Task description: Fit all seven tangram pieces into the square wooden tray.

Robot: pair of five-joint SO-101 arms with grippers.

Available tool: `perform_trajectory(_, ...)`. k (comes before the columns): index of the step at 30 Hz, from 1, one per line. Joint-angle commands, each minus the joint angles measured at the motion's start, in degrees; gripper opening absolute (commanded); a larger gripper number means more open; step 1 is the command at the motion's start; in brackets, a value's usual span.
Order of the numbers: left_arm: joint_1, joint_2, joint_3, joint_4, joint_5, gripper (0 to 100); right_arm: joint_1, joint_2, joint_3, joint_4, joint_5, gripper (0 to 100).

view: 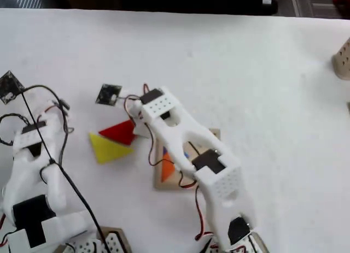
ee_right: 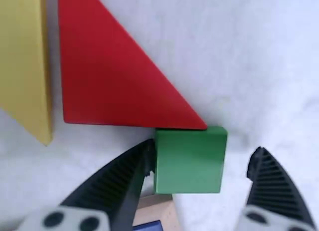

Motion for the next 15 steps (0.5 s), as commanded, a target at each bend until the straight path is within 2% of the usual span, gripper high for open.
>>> perform_trajectory(1, -0.7, -0.1, -3.8, 0.4, 0.4, 19, 0.9, -0.6, -1.8, 1.8, 1.0, 24.2)
perform_trajectory(7, -0.7, 0.0, -3.8, 0.4, 0.4, 19, 1.0, -0.7, -1.8, 2.1, 0.8, 1.3)
perform_trajectory(13, -0.6, 0.0, -3.8, 0.4, 0.4, 19, 0.9, -2.0, -3.6, 6.5, 0.6, 3.7)
perform_trajectory(15, -0.6, 0.0, -3.8, 0.4, 0.4, 19, 0.9, -3.9, -5.8, 10.0, -2.0, 3.7)
